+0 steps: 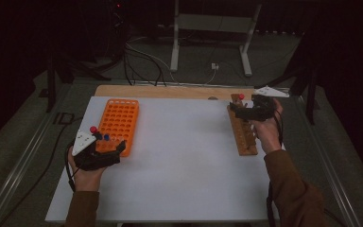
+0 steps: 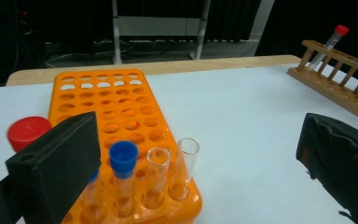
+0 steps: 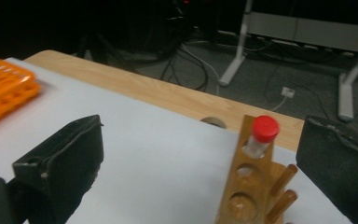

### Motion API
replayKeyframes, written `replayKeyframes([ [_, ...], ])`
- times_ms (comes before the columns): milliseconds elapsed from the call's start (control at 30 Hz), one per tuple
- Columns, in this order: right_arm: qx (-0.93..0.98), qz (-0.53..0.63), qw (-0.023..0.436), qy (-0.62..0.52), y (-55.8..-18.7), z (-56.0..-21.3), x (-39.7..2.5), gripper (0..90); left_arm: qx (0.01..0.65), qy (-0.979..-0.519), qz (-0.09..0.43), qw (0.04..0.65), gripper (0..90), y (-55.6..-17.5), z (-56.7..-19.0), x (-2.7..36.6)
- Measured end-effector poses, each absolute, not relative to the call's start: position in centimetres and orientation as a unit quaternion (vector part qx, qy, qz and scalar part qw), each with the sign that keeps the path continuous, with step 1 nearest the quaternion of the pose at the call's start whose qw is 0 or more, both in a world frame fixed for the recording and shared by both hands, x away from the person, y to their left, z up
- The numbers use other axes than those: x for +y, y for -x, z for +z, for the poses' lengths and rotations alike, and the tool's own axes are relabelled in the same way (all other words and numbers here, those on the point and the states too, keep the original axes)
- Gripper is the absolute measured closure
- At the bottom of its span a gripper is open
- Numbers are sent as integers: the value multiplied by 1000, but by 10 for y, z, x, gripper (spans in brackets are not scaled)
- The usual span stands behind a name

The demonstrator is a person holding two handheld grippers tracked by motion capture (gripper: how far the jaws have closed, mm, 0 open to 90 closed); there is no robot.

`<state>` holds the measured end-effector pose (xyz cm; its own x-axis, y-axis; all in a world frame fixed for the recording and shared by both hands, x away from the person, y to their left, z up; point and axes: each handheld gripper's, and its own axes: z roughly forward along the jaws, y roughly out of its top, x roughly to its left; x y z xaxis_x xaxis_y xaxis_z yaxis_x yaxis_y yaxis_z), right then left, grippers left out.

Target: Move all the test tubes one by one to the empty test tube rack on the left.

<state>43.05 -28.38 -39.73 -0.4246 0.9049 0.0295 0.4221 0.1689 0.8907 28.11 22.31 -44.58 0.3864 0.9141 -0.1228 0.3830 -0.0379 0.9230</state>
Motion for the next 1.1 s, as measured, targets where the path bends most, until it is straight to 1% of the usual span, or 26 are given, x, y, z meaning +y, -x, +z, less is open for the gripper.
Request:
replayKeyframes([
  [233, 706, 426, 267, -499, -458, -409, -288, 93, 479, -677, 268, 491, 4, -280, -447, 219],
  [367, 703, 410, 272, -513, -469, -417, -290, 181, 479, -678, 265, 491, 4, -280, -448, 219],
  [533, 700, 391, 282, -528, -481, -427, -290, 368, 479, -678, 262, 492, 4, -279, -449, 219],
  [700, 701, 361, 300, -537, -491, -433, -286, 521, 480, -678, 260, 492, 5, -279, -450, 220],
  [733, 703, 356, 299, -538, -493, -434, -286, 577, 479, -679, 260, 492, 5, -280, -451, 220],
  [867, 699, 353, 291, -550, -496, -438, -289, 693, 477, -682, 258, 490, 4, -280, -451, 219],
  [967, 699, 355, 295, -546, -493, -438, -290, 703, 476, -685, 258, 488, 5, -281, -452, 218],
  [1100, 700, 360, 314, -530, -486, -431, -289, 706, 475, -687, 257, 486, 5, -281, -452, 216],
])
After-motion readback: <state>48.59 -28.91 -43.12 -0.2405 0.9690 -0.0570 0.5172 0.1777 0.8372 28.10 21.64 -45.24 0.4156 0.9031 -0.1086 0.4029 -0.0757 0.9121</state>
